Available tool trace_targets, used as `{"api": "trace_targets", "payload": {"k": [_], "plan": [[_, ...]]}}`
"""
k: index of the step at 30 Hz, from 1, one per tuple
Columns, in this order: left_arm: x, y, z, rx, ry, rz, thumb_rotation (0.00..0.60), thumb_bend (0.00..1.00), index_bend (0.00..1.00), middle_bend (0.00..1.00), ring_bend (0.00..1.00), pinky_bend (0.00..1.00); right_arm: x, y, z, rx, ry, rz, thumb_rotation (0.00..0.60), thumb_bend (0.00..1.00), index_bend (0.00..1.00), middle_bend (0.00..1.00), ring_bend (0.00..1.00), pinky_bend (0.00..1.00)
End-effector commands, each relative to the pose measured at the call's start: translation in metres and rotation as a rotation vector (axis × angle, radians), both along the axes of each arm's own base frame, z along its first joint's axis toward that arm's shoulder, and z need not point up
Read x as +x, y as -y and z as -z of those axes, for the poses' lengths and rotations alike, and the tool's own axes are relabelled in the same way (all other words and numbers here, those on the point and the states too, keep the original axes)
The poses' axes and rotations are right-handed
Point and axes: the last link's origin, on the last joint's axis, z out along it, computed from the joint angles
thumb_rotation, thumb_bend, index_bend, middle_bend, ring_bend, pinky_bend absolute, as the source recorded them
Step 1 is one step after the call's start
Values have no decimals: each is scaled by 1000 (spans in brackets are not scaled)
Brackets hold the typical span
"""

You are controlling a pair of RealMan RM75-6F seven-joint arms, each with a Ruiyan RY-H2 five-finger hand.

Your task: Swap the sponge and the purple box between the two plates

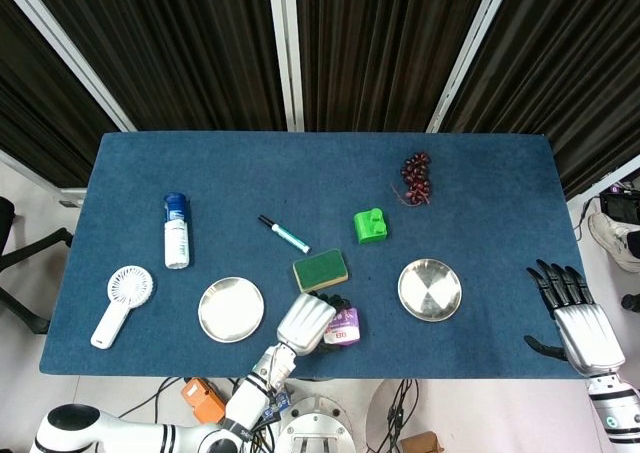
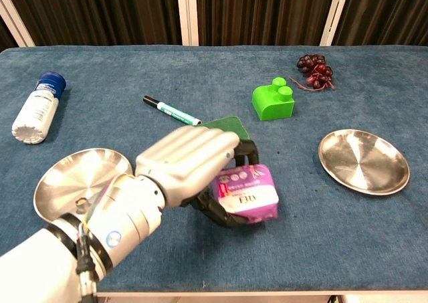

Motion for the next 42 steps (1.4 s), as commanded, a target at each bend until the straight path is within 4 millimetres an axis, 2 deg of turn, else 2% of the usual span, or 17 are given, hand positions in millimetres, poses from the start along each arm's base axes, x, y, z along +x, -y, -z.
{"api": "trace_targets", "payload": {"k": [1, 4, 9, 13, 16, 23, 34, 42], "plan": [[4, 4, 0, -18, 5, 25, 600, 38, 239, 253, 235, 403, 0, 1, -1, -2, 3, 2, 600, 249, 0, 0, 0, 65], [12, 10, -2, -41, 28, 46, 600, 0, 208, 210, 177, 378, -1, 1, -2, -2, 8, 7, 600, 249, 0, 0, 0, 65], [21, 6, -12, -22, 76, 43, 556, 0, 208, 208, 173, 364, -1, 1, -4, 0, 15, 10, 600, 250, 0, 0, 0, 64], [21, -19, -27, 88, 101, 2, 558, 49, 208, 208, 175, 362, -2, -1, -5, 2, 20, 9, 600, 249, 0, 0, 0, 65], [10, -41, -31, 137, 97, -68, 559, 108, 208, 209, 175, 362, -2, -2, -6, 3, 21, 7, 600, 250, 0, 0, 0, 65], [-14, -66, -21, 153, 20, -157, 538, 92, 208, 208, 175, 330, -2, -2, -5, 21, 17, 8, 600, 250, 0, 0, 0, 65], [-28, -75, -8, 189, -98, -166, 536, 60, 208, 208, 178, 297, -1, -3, -6, 45, 18, 5, 600, 249, 0, 0, 0, 65], [-31, -79, 1, 185, -144, -197, 554, 60, 208, 234, 229, 298, -1, -5, -7, 40, 19, 1, 600, 250, 0, 0, 0, 65]]}}
